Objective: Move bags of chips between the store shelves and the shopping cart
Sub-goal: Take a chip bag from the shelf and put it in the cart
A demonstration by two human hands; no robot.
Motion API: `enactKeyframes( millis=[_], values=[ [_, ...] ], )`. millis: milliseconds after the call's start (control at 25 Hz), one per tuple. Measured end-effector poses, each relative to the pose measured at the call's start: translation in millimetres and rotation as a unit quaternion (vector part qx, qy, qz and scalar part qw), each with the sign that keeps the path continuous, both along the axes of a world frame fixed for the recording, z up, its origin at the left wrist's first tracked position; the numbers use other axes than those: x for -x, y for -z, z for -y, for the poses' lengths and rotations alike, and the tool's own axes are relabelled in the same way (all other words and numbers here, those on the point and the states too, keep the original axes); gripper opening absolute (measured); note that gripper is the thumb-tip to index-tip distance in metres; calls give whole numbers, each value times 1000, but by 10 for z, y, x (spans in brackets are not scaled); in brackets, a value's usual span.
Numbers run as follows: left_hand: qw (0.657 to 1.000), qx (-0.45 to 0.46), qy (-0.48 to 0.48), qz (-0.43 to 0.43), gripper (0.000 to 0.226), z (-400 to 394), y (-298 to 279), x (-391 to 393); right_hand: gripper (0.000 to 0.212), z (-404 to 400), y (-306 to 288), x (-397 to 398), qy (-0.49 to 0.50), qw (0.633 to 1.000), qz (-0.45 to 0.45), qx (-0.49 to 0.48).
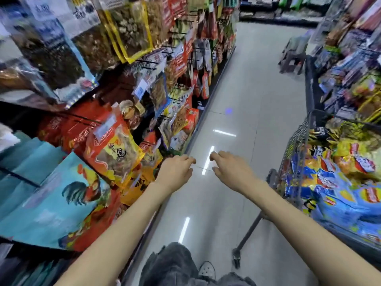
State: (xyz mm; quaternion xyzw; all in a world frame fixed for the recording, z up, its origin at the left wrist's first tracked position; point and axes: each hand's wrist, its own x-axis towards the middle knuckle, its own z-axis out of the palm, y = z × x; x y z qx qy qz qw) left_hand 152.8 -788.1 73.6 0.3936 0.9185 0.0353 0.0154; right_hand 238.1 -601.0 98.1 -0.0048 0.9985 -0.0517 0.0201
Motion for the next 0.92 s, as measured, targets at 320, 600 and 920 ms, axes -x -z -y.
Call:
enactKeyframes(
  millis=[320,600,920],
  values=[
    [995,-38,86,30,32,-1382,-3,1758,29,-1273,175,1272,135,990,27,9],
    [973,17,218,68,33,-2713,73,3003,30,-2264,94,1848,305,951,-3,55],
    [910,53,404,82,33,-4932,235,2864,18,-3581,386,1256,502,862,1,73]
  ],
)
